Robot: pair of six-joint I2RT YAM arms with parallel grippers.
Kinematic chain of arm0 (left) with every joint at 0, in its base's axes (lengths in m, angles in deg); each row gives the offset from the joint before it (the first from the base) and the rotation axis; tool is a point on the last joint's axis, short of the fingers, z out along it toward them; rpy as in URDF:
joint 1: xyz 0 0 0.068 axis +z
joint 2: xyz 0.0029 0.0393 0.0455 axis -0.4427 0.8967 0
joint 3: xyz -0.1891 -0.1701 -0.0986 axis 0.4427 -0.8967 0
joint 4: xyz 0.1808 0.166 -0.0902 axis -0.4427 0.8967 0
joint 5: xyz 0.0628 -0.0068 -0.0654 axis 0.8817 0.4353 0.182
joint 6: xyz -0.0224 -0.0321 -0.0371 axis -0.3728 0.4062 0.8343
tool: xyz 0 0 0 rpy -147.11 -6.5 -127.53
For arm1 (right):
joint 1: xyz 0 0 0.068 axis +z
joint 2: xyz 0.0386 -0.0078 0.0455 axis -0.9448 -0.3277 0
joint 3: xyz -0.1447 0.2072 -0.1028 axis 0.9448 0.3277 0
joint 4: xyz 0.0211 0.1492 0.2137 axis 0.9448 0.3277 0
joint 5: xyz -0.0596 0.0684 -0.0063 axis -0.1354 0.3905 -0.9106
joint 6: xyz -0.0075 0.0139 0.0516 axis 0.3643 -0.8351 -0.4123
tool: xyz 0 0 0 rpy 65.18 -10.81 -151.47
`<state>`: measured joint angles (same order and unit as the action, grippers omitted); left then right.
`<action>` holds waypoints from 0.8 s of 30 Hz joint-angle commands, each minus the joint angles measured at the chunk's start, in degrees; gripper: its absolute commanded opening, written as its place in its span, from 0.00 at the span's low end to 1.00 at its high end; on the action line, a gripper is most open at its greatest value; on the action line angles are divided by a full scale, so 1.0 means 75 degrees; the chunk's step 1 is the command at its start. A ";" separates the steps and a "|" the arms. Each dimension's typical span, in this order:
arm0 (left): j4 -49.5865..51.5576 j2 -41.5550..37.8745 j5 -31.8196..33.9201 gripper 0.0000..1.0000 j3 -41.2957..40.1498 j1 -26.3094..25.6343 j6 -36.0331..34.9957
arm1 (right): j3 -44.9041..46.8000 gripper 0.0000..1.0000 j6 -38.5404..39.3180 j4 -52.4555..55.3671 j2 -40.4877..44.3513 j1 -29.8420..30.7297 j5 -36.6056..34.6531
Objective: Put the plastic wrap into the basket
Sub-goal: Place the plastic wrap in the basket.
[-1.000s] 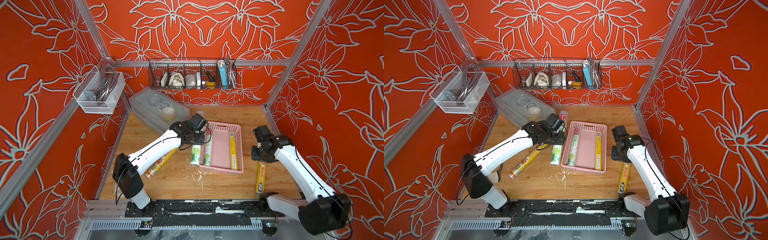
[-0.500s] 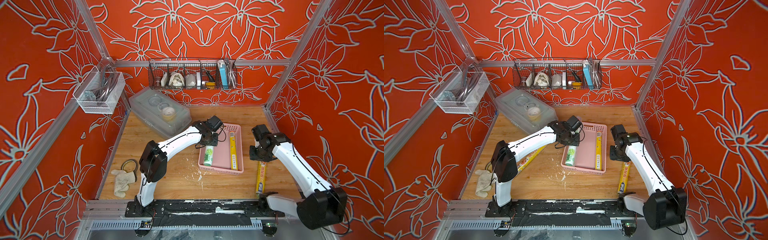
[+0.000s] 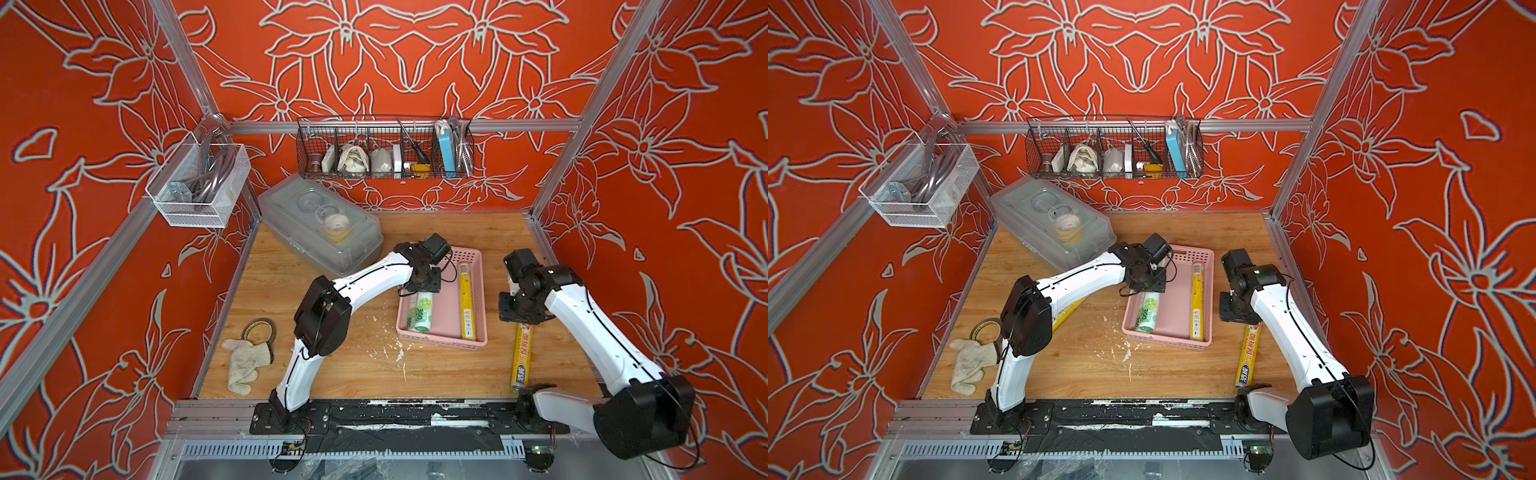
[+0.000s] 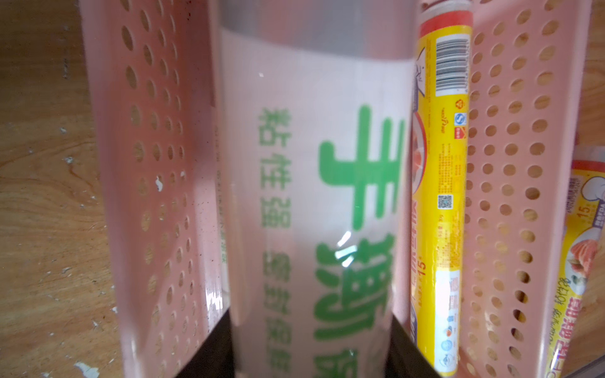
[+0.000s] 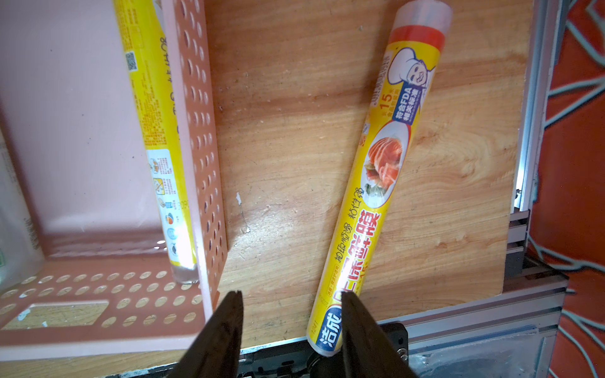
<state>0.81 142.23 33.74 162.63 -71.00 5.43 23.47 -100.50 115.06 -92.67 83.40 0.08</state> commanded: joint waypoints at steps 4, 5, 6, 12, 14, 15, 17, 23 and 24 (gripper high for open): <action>-0.0315 0.0094 -0.0031 0.36 0.0127 -0.0036 0.0040 | -0.0294 0.49 0.0128 0.0271 0.0088 -0.0042 -0.0103; -0.0315 0.0130 -0.0077 0.36 0.0148 -0.0046 0.0049 | -0.0294 0.49 0.0122 0.0275 0.0075 -0.0039 -0.0104; -0.0315 0.0155 -0.0105 0.36 0.0157 -0.0058 0.0049 | -0.0294 0.49 0.0122 0.0275 0.0078 -0.0034 -0.0098; -0.0141 0.0345 -0.0073 0.36 0.0367 -0.0254 0.0135 | -0.0235 0.50 0.0070 0.0271 0.0066 -0.0040 -0.0182; -0.0171 0.0325 -0.0023 0.36 0.0272 -0.0379 0.0200 | -0.0224 0.50 0.0030 0.0274 0.0063 -0.0042 -0.0224; -0.0185 0.0341 0.0017 0.36 0.0239 -0.0416 0.0242 | -0.0218 0.50 0.0029 0.0264 0.0066 -0.0041 -0.0222; -0.0209 0.0442 -0.0025 0.36 0.0245 -0.0423 0.0289 | -0.0212 0.50 0.0034 0.0251 0.0058 -0.0038 -0.0221; 0.0088 0.0771 0.0099 0.36 0.0599 -0.0411 0.0317 | -0.0177 0.50 0.0031 0.0228 0.0042 -0.0041 -0.0198; 0.0163 0.0823 0.0108 0.37 0.0656 -0.0400 0.0340 | -0.0186 0.50 0.0022 0.0237 0.0043 -0.0039 -0.0218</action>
<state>0.72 147.85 33.56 165.23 -73.93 7.46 22.46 -99.97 115.45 -92.65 83.38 -0.30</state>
